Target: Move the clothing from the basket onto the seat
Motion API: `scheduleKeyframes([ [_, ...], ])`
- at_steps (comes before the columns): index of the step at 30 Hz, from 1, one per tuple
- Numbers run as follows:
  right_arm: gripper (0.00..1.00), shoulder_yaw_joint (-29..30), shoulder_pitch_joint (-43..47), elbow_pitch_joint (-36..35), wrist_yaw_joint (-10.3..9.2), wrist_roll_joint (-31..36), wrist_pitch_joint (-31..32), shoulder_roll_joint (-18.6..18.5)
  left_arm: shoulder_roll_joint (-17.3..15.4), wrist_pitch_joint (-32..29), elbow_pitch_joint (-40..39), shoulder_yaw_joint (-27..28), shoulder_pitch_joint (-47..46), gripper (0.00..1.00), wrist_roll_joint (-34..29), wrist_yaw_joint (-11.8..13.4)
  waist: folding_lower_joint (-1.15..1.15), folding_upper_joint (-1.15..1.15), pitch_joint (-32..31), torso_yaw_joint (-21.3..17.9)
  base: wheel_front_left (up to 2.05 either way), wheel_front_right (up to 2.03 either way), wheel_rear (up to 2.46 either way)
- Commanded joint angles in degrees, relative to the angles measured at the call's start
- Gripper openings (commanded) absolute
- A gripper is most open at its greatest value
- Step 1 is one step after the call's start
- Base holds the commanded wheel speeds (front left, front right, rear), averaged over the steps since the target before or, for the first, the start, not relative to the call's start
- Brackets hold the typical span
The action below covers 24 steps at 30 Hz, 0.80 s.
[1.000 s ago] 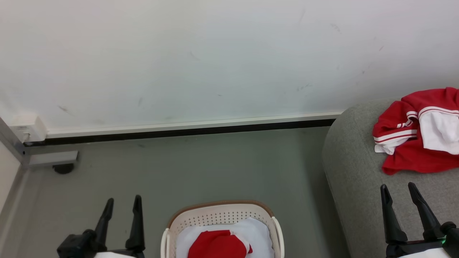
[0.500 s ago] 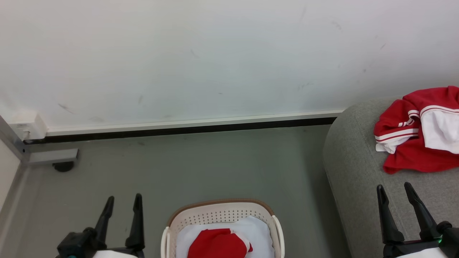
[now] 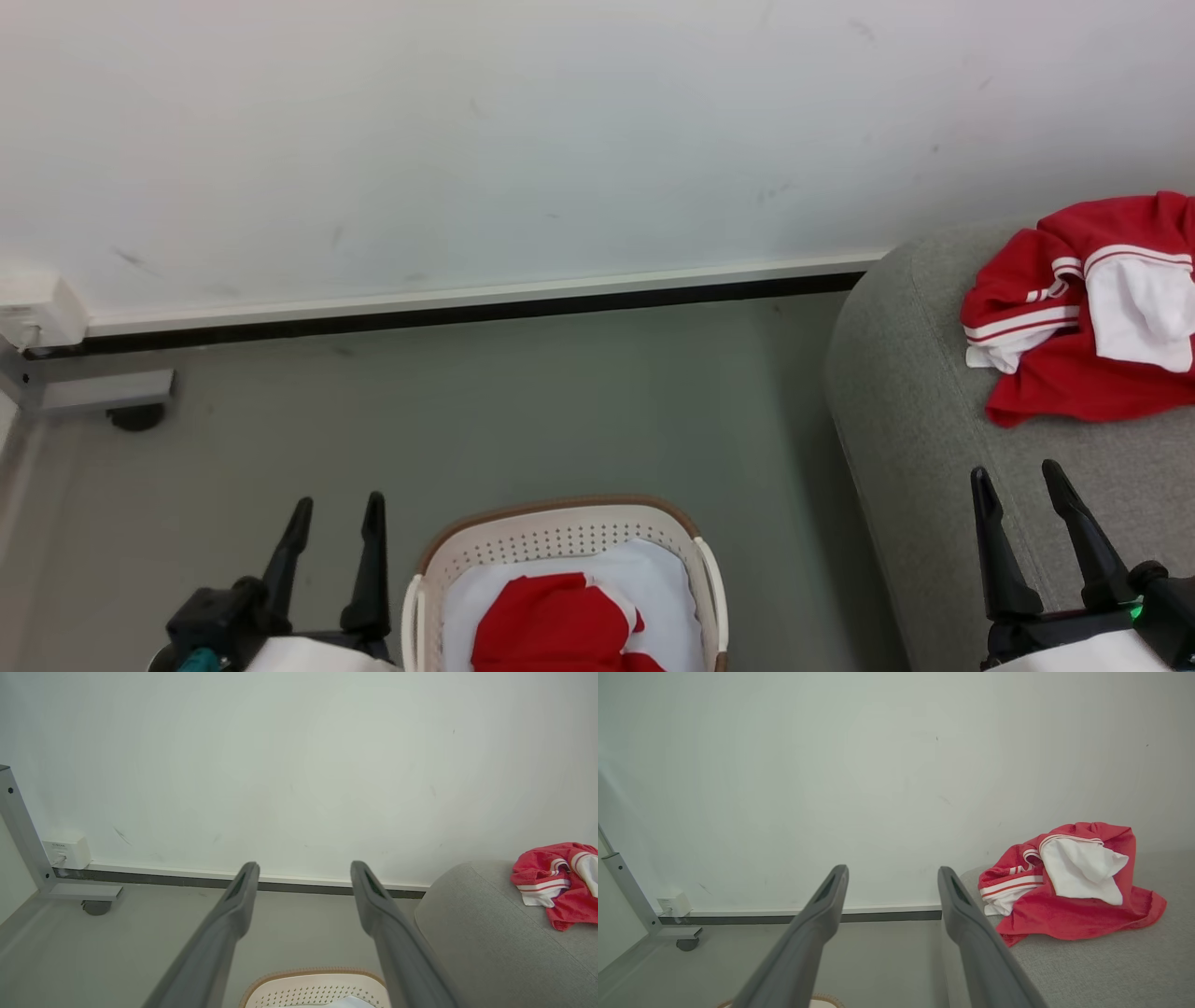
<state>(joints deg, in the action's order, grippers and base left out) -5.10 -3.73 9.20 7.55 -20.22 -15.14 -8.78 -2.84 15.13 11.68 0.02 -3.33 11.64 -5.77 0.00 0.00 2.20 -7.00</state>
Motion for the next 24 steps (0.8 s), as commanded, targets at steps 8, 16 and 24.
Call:
scheduleKeyframes([
  [8,1.0,-0.77,-3.93,-0.47,-0.13,-3.33,0.01,0.72,-0.14,0.03,4.18,-1.41,-5.45,1.0,-1.73,-0.48,0.0,0.0,6.19,-3.22,0.0,0.0,0.0],
  [16,1.0,-1.18,-8.26,-2.37,-0.13,-3.6,0.01,1.08,-1.19,0.03,14.76,-5.01,-12.77,1.0,-3.0,-1.33,0.0,0.0,13.27,-6.43,0.0,0.0,0.0],
  [24,1.0,-0.64,-12.94,-4.9,-0.13,-3.83,0.01,2.75,-3.98,-0.92,29.57,-11.46,-22.63,1.0,-3.21,-1.68,0.0,0.0,21.08,-9.46,0.0,0.0,0.0],
])
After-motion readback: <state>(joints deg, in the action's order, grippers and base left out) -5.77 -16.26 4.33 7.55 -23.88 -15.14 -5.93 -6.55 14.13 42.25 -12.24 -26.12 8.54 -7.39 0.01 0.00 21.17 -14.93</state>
